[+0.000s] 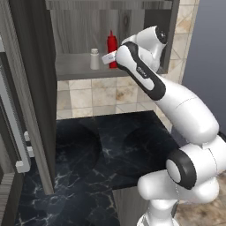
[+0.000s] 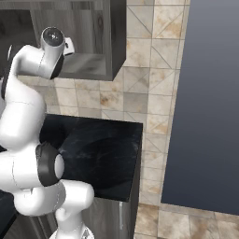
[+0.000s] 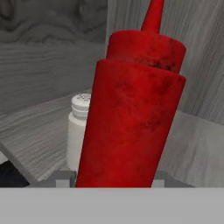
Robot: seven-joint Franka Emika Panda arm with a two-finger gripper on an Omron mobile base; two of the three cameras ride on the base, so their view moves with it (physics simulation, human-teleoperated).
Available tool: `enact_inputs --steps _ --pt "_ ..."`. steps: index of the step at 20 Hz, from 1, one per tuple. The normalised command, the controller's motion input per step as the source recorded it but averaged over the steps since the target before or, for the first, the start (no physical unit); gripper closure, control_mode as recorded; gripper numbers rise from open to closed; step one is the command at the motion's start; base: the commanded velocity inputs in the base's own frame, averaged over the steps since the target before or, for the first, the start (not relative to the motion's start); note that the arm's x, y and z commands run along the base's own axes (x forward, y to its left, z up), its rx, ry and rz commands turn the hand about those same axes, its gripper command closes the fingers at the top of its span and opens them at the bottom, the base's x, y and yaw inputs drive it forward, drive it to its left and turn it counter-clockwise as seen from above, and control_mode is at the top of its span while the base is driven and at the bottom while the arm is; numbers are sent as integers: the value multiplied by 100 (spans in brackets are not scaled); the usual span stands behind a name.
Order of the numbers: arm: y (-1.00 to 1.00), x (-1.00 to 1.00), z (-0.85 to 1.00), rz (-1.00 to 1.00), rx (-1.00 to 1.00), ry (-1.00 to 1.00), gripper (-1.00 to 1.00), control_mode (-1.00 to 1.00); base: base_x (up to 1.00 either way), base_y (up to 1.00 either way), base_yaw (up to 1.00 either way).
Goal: Move the ketchup and shaker from the cabinet to the dining counter.
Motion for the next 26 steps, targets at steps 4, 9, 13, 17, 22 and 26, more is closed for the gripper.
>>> enact_inputs --steps 4,9,13,17,22,26 --pt "-27 -86 5 0 0 -3 100 -100 0 0 0" --pt "-28 -91 16 0 0 -1 100 -100 0 0 0" --pt "-18 -100 24 -1 0 -4 100 -100 0 0 0" --pt "-21 -100 21 -4 0 -6 100 -100 0 0 0" --pt "-36 -92 16 -6 0 -13 100 -100 0 0 0" --pt "-50 -80 9 -6 0 -6 100 -100 0 0 0"
